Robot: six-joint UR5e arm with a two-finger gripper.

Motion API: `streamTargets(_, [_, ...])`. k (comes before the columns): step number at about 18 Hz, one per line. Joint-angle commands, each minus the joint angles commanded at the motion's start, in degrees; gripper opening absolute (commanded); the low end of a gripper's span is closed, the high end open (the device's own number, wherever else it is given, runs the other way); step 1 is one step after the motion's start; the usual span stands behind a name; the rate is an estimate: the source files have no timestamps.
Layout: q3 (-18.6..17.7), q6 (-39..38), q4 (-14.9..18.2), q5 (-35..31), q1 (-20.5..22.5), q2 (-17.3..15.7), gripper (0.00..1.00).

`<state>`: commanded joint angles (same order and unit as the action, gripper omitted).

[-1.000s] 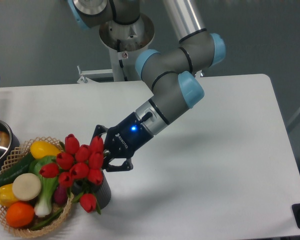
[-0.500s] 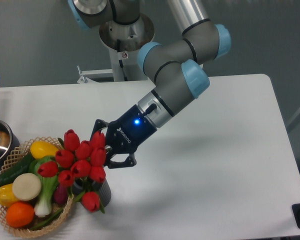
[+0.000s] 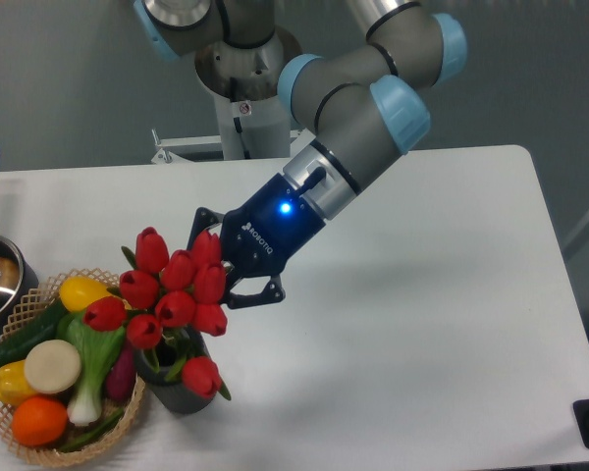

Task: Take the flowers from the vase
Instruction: 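Lift the tulip bunch up out of the grey vase, then carry the held tulips away from the vase and hold them up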

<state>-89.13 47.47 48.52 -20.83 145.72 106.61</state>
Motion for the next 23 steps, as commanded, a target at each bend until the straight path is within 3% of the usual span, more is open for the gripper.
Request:
streamTargets(5, [2.3, -4.3, 0.0, 1.6, 1.3, 0.1, 0.01])
streamTargets(10, [2.6, -7.4, 0.0, 8.6, 5.9, -0.1, 0.0])
streamTargets(15, [2.6, -6.6, -0.1, 9.1, 9.4, -0.4, 0.0])
streamTargets(20, [2.3, -1.3, -0.3, 8.0, 13.4, 0.1, 0.0])
streamTargets(21, [2.3, 0.5, -0.3, 6.3, 13.7, 0.3, 0.0])
streamTargets(23, [2.0, 4.3, -0.3, -3.2, 14.3, 0.8, 0.0])
